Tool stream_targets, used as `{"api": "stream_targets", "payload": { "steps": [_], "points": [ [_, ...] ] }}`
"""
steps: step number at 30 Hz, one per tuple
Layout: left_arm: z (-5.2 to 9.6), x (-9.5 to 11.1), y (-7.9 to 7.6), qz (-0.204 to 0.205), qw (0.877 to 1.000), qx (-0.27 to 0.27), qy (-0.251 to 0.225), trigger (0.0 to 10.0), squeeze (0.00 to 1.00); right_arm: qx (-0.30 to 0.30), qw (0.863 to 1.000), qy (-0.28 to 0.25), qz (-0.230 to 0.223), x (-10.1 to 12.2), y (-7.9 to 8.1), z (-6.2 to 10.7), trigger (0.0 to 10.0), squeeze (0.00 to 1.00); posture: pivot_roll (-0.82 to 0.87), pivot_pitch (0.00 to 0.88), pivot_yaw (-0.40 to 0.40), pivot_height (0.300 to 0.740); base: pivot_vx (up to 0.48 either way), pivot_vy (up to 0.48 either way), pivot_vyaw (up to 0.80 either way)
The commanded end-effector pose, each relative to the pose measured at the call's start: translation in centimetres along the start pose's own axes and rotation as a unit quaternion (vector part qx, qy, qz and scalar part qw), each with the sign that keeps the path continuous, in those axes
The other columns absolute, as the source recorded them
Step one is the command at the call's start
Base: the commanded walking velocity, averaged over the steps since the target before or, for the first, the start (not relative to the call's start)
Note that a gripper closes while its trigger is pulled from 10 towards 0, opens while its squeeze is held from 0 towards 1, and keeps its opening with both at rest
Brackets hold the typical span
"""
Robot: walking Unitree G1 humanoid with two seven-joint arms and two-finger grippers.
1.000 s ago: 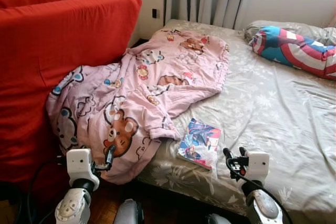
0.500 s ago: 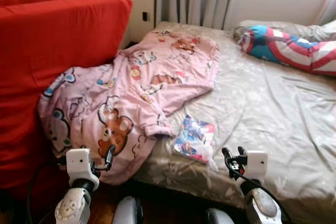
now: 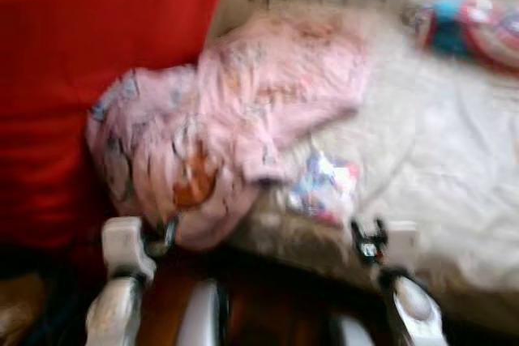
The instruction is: Clean up the room
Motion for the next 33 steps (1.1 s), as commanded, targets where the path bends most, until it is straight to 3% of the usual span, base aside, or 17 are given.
{"api": "stream_targets", "payload": {
  "steps": [1,13,20,24,33],
  "points": [
    [0.0,0.9,1.0,-0.008,1.0,0.011,-0.013,10.0,0.0,0.013,0.999,-0.046,0.01,3.0,0.6,-1.4,10.0,0.0,0.03,0.0,-0.051,0.592,0.285,0.0,0.67],
    [-0.1,1.0,0.9,-0.008,1.0,0.009,-0.015,10.0,0.0,-0.015,0.999,-0.05,-0.002,3.2,-0.6,-1.5,10.0,0.0,0.03,0.0,-0.047,0.592,0.295,0.0,0.09],
    [0.0,1.9,1.8,0.013,0.999,0.02,-0.027,10.0,0.0,-0.042,0.997,-0.057,-0.02,3.6,-1.8,-1.6,10.0,0.0,0.04,0.0,-0.036,0.592,0.0,0.0,0.0],
    [0.0,1.6,1.7,-0.003,1.0,0.008,-0.017,10.0,0.0,-0.056,0.997,-0.052,-0.024,3.2,-2.5,-1.3,10.0,0.0,0.03,0.0,-0.028,0.592,0.0,0.0,0.0],
    [0.0,1.5,0.6,-0.017,1.0,-0.02,-0.012,10.0,0.0,-0.054,0.997,-0.048,-0.028,2.8,-1.9,-1.5,10.0,0.0,0.05,0.0,-0.03,0.592,0.15,-0.218,0.0]
  ]
}}
Point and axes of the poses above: a point about 5 cm out from each wrist's last joint towards the gripper, its own z axis pointing back from the gripper into the wrist, its own x axis along the axis of the wrist's last joint, y = z × x, the point moved 6 cm from there along -z, pointing out of the wrist towards the gripper, and after that the axes turned 5 degrees about z, right-handed, at the moved point
